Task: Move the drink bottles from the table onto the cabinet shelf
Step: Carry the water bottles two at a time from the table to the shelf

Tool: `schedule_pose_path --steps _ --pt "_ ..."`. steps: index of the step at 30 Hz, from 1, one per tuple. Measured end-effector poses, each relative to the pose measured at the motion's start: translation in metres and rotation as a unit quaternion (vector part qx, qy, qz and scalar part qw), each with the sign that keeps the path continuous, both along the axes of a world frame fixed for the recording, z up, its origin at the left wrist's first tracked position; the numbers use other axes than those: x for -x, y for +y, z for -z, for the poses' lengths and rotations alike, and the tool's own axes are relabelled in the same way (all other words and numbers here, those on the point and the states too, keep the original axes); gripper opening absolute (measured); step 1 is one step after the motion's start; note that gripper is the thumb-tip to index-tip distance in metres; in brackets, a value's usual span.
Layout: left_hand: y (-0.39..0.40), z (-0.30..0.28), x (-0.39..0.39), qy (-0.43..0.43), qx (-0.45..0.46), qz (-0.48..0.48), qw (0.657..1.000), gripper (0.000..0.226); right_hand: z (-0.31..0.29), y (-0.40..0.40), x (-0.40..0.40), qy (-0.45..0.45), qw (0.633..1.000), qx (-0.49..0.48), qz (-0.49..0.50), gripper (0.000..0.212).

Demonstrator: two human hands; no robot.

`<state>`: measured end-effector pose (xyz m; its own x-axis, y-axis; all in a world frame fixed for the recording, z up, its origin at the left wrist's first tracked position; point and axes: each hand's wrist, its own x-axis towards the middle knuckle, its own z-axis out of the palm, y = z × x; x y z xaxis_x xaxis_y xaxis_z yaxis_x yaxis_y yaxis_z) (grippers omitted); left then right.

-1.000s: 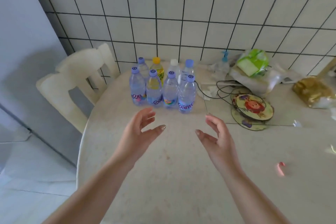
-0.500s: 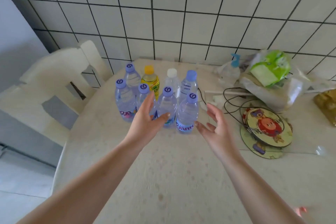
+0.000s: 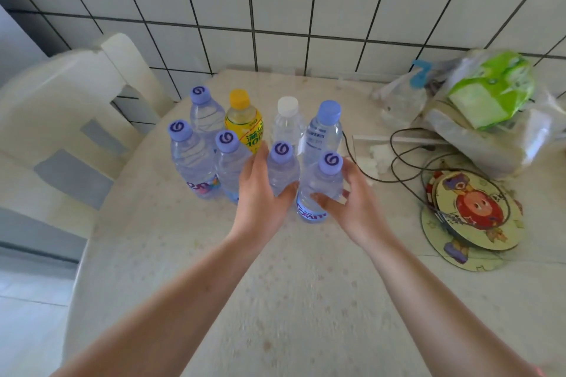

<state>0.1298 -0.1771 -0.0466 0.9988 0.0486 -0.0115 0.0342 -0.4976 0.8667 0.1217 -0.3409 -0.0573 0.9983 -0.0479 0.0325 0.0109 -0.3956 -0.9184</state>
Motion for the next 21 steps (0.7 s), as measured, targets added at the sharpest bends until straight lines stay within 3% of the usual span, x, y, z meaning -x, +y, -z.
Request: schedule_pose_path --steps 5,10,15,19,21 --pt "-0.003 -0.003 0.003 -0.027 -0.025 -0.001 0.999 0.058 0.001 -0.001 0.008 0.011 0.999 0.009 0.034 0.054" --pt "0.007 -0.006 0.011 -0.021 -0.004 -0.017 1.0 0.053 -0.001 -0.001 0.025 0.017 0.998 0.006 0.061 0.058" --pt "0.025 -0.013 0.045 -0.003 0.076 -0.091 0.993 0.054 -0.008 0.007 0.047 0.001 0.999 -0.017 0.048 0.057" --pt "0.051 -0.021 0.087 -0.007 0.095 -0.139 0.986 0.066 -0.022 0.026 0.068 -0.012 1.0 -0.027 0.0 0.056" --pt "0.067 -0.031 0.108 -0.017 0.091 -0.164 0.982 0.058 -0.031 0.04 0.08 -0.017 0.999 -0.035 -0.019 0.057"
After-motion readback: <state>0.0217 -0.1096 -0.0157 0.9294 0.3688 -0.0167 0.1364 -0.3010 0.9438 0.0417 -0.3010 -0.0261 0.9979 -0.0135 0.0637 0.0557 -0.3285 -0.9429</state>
